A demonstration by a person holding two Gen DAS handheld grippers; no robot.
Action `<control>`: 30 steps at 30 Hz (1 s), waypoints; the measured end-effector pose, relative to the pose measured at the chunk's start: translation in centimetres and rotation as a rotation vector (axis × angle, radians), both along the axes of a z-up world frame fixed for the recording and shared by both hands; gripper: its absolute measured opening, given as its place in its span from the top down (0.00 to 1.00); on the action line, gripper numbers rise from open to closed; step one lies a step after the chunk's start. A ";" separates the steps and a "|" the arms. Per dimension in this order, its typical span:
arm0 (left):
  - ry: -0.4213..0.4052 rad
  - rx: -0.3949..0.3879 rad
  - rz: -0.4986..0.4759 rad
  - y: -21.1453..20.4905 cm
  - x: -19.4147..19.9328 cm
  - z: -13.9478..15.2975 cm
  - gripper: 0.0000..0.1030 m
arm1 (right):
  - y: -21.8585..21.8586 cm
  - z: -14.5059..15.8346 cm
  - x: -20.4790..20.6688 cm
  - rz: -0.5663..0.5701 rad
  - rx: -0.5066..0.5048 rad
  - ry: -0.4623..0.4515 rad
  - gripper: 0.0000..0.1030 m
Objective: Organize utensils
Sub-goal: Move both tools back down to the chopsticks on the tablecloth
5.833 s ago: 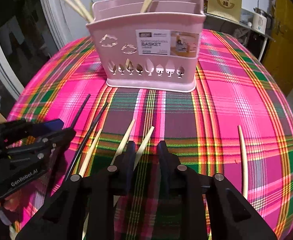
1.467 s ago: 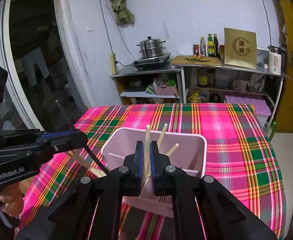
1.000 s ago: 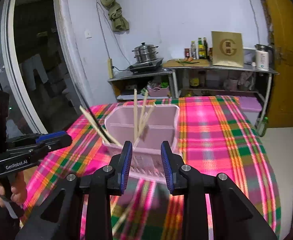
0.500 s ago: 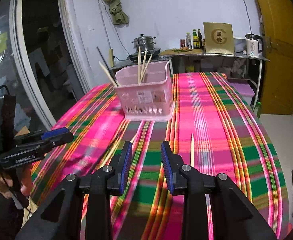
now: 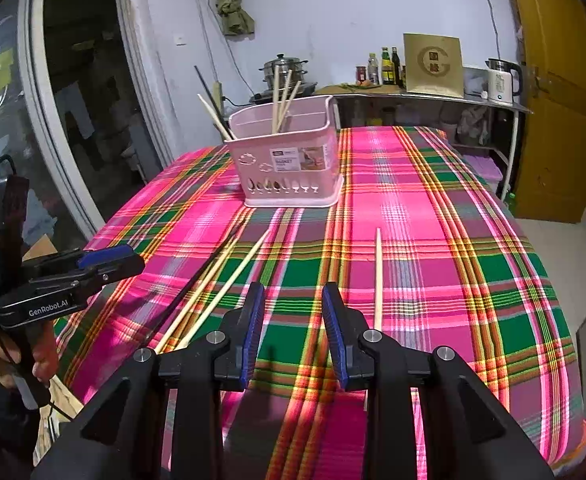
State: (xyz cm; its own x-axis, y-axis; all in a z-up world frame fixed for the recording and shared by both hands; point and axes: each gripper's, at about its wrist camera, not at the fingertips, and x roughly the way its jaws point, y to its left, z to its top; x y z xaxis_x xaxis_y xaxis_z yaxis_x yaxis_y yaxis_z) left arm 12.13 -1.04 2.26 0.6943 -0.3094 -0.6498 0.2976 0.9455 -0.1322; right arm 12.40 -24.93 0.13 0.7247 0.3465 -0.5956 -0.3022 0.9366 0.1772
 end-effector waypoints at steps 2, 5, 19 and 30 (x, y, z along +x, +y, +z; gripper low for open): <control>0.014 0.005 0.001 0.0 0.4 -0.3 0.62 | -0.1 -0.2 0.0 -0.006 -0.001 0.008 0.70; 0.035 0.027 0.008 0.0 1.5 -0.9 0.63 | -0.4 -0.6 0.7 -0.020 -0.009 0.029 0.70; 0.194 0.074 -0.013 -0.5 10.0 -3.6 0.71 | -1.5 -2.7 6.8 -0.078 -0.069 0.128 0.71; 0.229 0.091 -0.018 -1.6 12.9 -4.1 0.75 | -1.4 -4.5 10.6 -0.094 -0.104 0.186 0.73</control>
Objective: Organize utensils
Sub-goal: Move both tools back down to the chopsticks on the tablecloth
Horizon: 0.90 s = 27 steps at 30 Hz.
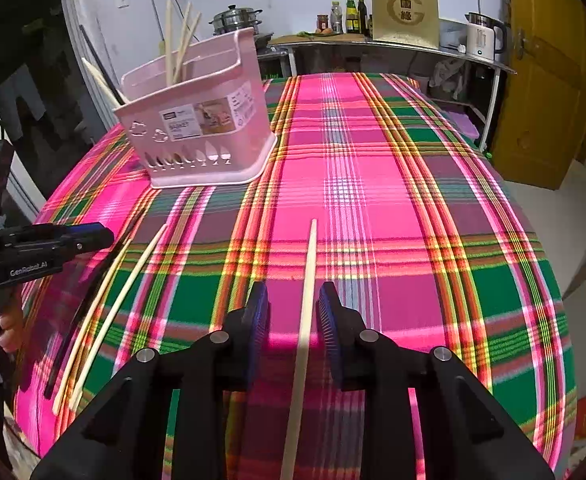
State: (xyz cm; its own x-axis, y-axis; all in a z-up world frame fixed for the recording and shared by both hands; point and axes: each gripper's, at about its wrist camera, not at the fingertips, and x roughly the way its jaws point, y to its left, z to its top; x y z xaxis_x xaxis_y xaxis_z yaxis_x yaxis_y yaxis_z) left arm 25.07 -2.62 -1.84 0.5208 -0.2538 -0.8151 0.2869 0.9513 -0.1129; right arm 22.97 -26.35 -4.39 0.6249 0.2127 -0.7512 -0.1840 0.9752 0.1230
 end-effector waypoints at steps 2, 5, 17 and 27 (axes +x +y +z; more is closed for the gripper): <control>0.006 0.013 -0.002 -0.2 0.3 -0.1 0.76 | 0.0 -0.3 0.7 -0.002 -0.006 0.015 0.73; 0.014 0.026 -0.004 -0.2 0.8 -0.3 0.78 | 0.1 -0.6 1.3 -0.001 -0.017 0.025 0.73; 0.035 0.045 -0.010 -0.3 1.4 -1.0 0.83 | 1.7 0.1 2.0 0.033 0.010 0.024 0.75; 0.043 0.040 -0.017 0.4 1.4 -1.1 0.92 | 6.0 0.6 2.3 0.104 0.073 0.038 0.75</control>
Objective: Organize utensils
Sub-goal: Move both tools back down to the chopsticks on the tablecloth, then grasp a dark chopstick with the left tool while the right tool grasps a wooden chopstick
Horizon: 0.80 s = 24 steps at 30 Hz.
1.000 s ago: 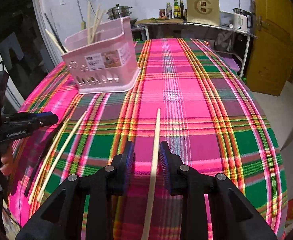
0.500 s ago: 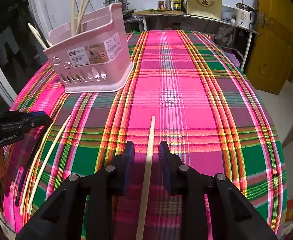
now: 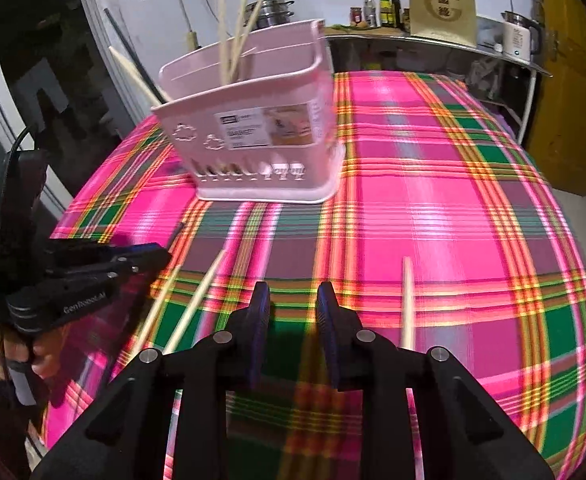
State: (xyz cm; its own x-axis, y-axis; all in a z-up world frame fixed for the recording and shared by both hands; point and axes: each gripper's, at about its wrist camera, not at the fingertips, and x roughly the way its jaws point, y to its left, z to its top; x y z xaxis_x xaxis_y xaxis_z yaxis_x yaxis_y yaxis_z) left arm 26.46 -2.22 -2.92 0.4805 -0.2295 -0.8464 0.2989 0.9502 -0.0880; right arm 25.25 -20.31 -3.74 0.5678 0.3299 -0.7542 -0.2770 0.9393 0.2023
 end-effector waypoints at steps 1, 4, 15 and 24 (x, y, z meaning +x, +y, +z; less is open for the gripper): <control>0.002 -0.003 0.000 0.1 -0.1 0.0 0.92 | 0.3 0.0 0.2 0.004 0.005 0.005 0.75; 0.005 -0.012 0.000 0.5 -0.2 0.0 0.92 | 1.6 -0.2 0.6 0.027 0.014 0.026 0.75; 0.013 -0.023 0.010 2.0 -0.6 0.0 0.93 | 5.2 -1.6 2.4 0.053 0.031 0.123 0.75; 0.018 0.006 0.023 2.3 -0.8 0.2 0.92 | 7.5 -1.6 2.4 0.034 -0.102 0.117 0.76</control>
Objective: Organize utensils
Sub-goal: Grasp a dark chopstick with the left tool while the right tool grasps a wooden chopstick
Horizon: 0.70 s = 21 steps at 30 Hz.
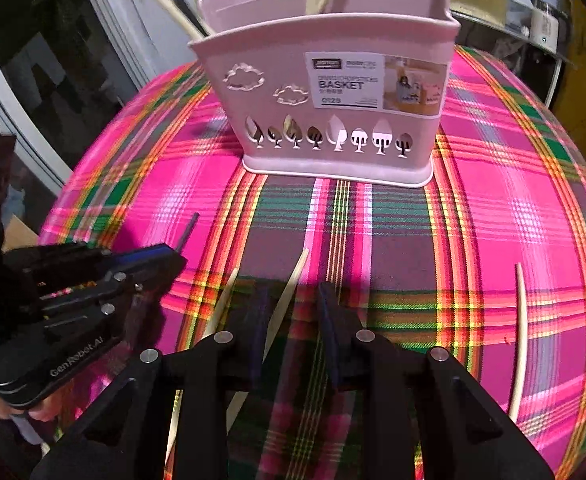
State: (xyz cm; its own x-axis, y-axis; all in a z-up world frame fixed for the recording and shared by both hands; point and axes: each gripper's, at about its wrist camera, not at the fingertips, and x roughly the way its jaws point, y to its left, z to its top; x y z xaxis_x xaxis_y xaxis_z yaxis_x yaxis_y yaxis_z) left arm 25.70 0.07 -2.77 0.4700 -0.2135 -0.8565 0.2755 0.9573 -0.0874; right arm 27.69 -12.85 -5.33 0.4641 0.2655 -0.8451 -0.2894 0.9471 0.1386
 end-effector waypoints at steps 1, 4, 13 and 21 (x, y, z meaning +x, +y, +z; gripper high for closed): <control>0.002 0.001 0.003 0.0 0.1 0.0 0.92 | 0.4 0.0 0.0 0.002 -0.022 -0.005 0.76; 0.006 0.008 0.004 0.0 0.3 0.0 0.92 | 1.3 -0.1 0.0 0.004 -0.099 -0.028 0.85; 0.040 0.043 0.019 -0.2 0.4 0.0 0.92 | 1.7 -0.1 -0.2 0.022 -0.111 -0.036 0.95; 0.011 0.072 0.015 -0.5 -0.2 0.0 0.92 | 1.4 -0.2 -0.4 0.027 -0.082 -0.037 0.95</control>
